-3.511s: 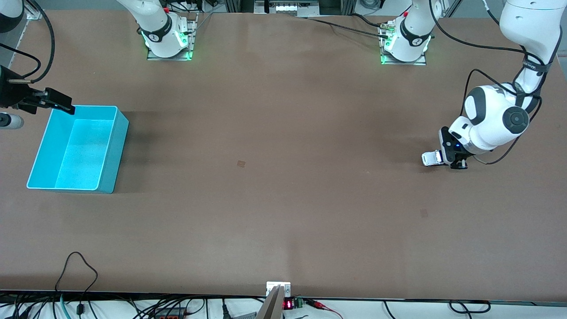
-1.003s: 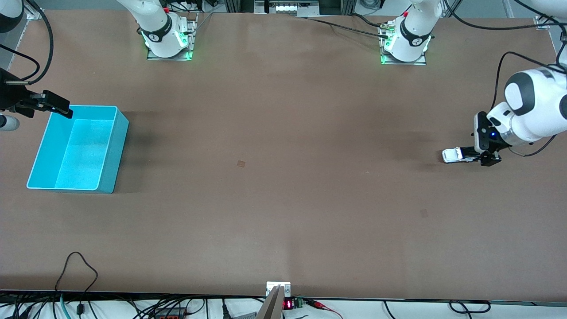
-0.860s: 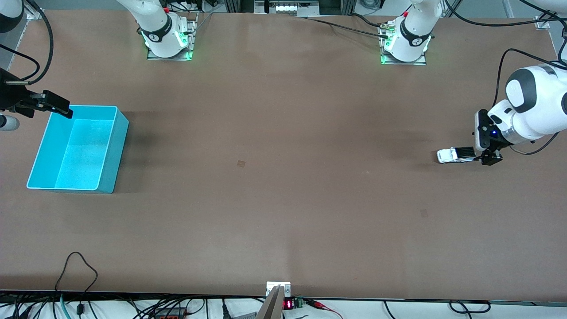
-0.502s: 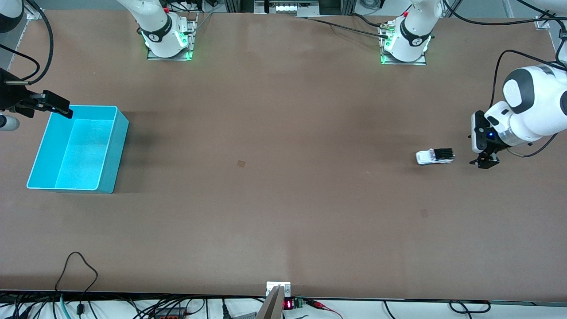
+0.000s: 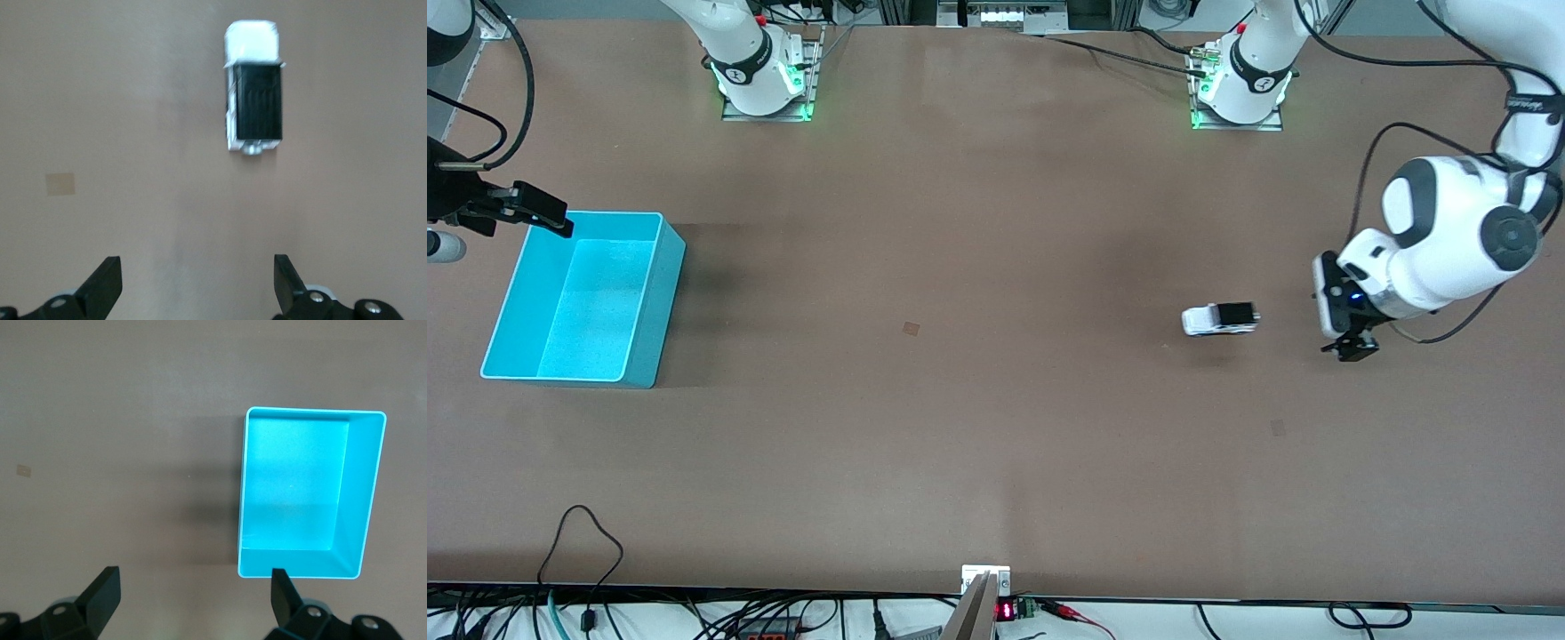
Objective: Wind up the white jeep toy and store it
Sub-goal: 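Raise and withdraw the left gripper as the jeep rolls toward the bin, then reach the right gripper down to the stopped white jeep, then close the right gripper on the jeep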
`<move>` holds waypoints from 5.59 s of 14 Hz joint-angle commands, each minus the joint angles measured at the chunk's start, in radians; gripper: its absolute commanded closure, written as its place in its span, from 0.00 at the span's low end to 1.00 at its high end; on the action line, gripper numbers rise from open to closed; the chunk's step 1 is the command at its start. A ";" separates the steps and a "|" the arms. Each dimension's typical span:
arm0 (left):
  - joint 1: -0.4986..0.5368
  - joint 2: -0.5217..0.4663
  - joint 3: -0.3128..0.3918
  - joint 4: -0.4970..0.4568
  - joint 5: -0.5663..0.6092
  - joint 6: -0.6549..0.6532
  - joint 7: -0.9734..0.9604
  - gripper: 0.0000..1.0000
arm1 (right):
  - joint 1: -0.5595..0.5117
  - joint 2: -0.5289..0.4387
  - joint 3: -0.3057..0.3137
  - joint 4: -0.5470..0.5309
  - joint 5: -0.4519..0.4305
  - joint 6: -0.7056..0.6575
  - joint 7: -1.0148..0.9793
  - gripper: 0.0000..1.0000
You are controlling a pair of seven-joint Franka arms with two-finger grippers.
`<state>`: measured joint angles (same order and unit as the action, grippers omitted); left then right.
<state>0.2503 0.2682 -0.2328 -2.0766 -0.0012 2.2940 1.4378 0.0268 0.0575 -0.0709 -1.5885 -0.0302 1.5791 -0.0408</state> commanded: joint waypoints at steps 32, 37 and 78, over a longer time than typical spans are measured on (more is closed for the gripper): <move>-0.273 -0.173 0.351 0.463 -0.045 -0.510 -1.453 0.00 | 0.004 0.074 0.002 0.004 0.003 -0.002 -0.005 0.00; -0.272 -0.175 0.342 0.494 -0.042 -0.571 -1.459 0.00 | 0.037 0.134 0.003 -0.008 0.016 0.005 -0.094 0.00; -0.183 -0.184 0.191 0.515 -0.040 -0.650 -1.502 0.00 | -0.061 0.459 0.240 -0.464 -0.119 1.073 -1.436 0.45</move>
<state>0.0612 0.0972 -0.0346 -1.5614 -0.0455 1.6614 -0.0663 -0.0238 0.5060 0.1590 -2.0654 -0.1280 2.6417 -1.4657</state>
